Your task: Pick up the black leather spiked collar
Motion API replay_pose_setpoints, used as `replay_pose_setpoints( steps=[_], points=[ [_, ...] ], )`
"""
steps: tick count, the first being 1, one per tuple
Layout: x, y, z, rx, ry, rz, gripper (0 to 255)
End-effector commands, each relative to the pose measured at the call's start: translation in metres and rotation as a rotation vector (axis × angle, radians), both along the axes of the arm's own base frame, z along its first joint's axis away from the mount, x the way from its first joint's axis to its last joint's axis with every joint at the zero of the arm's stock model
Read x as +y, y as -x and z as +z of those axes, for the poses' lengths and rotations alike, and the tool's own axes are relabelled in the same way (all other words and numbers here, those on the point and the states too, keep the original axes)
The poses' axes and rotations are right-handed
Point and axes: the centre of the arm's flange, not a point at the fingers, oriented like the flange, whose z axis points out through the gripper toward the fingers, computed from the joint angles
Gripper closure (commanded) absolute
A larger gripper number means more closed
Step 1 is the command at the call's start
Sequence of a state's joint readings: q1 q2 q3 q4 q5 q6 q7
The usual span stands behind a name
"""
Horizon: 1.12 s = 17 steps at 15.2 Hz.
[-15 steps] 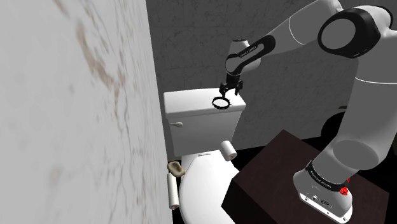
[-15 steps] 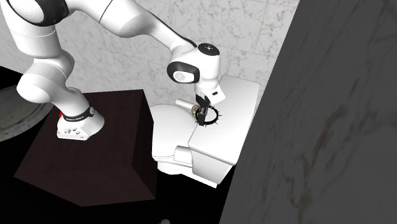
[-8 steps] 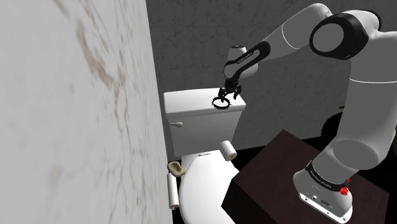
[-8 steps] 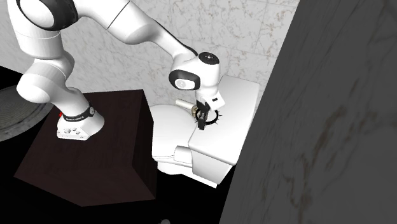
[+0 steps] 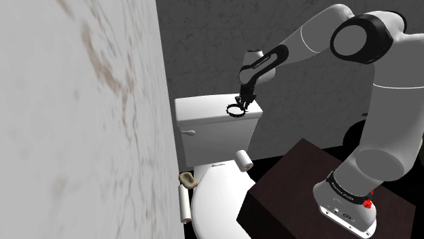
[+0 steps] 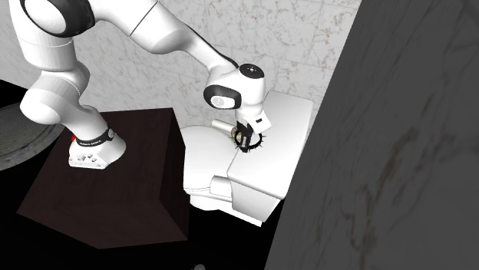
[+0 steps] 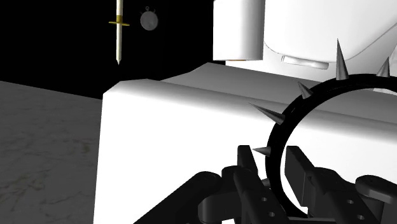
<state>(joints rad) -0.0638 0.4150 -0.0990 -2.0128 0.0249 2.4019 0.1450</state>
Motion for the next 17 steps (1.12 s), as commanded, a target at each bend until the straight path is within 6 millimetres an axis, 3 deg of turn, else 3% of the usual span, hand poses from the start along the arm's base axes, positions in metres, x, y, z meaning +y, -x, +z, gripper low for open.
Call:
replay_pose_setpoints(
  steps=[1, 17],
  points=[
    [0.000, 0.000, 0.000, 0.001, 0.000, 0.000, 255],
    [-0.001, 0.000, 0.079, 0.001, 0.000, 0.000, 255]
  ],
)
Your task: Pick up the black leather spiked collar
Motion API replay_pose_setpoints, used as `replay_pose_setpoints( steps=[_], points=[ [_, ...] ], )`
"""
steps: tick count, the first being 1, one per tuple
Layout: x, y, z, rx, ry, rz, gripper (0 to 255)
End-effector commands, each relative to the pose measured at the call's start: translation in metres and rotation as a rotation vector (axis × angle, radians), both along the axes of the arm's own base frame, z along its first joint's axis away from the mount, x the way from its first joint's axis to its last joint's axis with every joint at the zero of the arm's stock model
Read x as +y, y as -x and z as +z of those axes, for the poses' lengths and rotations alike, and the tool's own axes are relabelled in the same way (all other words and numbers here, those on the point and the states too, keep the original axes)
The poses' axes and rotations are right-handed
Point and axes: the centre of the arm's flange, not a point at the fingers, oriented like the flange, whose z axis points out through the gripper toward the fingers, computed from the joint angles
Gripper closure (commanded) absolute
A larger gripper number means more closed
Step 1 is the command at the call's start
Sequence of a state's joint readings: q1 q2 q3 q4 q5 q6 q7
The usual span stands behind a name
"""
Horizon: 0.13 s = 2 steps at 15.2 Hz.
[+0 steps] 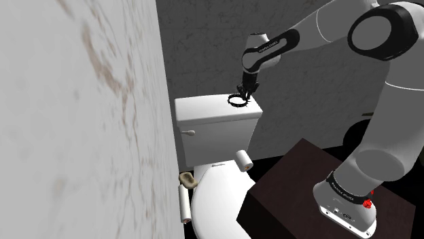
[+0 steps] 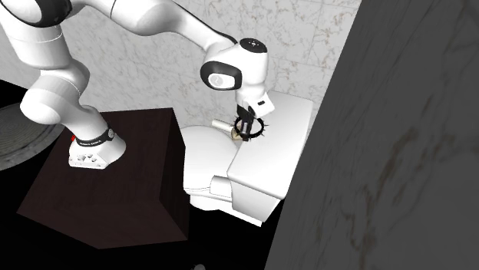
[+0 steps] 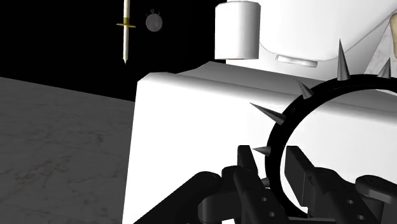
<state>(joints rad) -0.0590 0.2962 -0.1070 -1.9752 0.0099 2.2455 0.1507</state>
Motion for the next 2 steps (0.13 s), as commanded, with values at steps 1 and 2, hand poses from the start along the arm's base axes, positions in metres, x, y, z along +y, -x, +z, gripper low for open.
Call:
replay_pose_setpoints(
  steps=[1, 2],
  points=[
    [0.0005, 0.0004, 0.0064, 0.000, 0.000, 0.000, 255],
    [0.0005, 0.0004, 0.0064, 0.000, 0.000, 0.000, 255]
  ],
)
